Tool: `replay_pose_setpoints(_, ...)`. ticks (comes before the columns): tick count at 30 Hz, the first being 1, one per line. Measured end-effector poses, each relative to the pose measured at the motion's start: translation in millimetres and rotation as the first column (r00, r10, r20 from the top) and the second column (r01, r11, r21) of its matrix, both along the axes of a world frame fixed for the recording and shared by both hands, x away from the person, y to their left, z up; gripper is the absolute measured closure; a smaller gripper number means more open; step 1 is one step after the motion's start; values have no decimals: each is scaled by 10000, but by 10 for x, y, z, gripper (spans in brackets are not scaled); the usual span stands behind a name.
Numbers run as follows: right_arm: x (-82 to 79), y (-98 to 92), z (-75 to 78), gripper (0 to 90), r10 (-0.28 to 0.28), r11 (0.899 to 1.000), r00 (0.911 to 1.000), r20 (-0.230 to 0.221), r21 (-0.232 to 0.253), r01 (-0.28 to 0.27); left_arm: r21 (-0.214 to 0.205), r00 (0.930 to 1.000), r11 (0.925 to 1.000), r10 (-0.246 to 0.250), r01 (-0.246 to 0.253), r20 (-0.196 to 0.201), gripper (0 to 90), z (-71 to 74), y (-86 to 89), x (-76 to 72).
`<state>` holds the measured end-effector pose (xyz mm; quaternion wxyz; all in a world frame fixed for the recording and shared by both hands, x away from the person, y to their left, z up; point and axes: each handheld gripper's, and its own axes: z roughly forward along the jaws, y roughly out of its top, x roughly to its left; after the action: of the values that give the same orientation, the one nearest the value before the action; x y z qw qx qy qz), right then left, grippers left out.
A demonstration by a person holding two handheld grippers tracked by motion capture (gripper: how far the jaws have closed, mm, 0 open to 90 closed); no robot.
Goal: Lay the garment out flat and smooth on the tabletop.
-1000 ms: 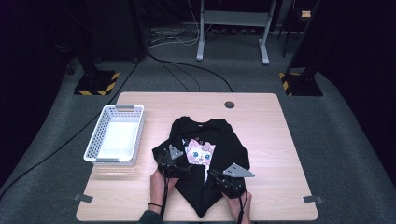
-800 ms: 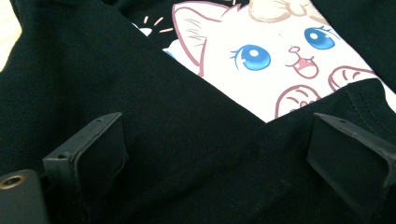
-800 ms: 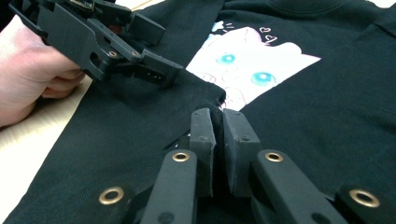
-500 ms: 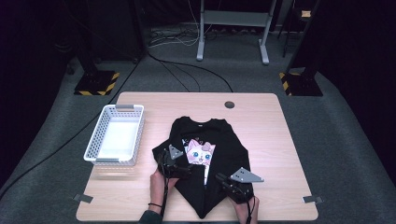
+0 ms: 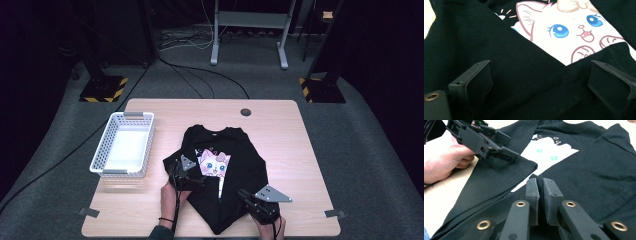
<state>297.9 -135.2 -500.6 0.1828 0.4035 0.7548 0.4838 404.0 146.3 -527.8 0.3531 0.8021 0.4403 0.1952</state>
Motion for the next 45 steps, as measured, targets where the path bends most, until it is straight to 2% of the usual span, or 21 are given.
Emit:
replay_pose_setpoints(31,-221,-202,-9,826,-330,9994,9993,-203,-136,327,-29,10000,10000,-13,13,-13,66,0,3,2)
replay_pose_setpoints(45,-312,-357,-15,822,-604,9982,9970,-487,-76,601,-49,10000,10000,-5,5,4,68,-1,4,5)
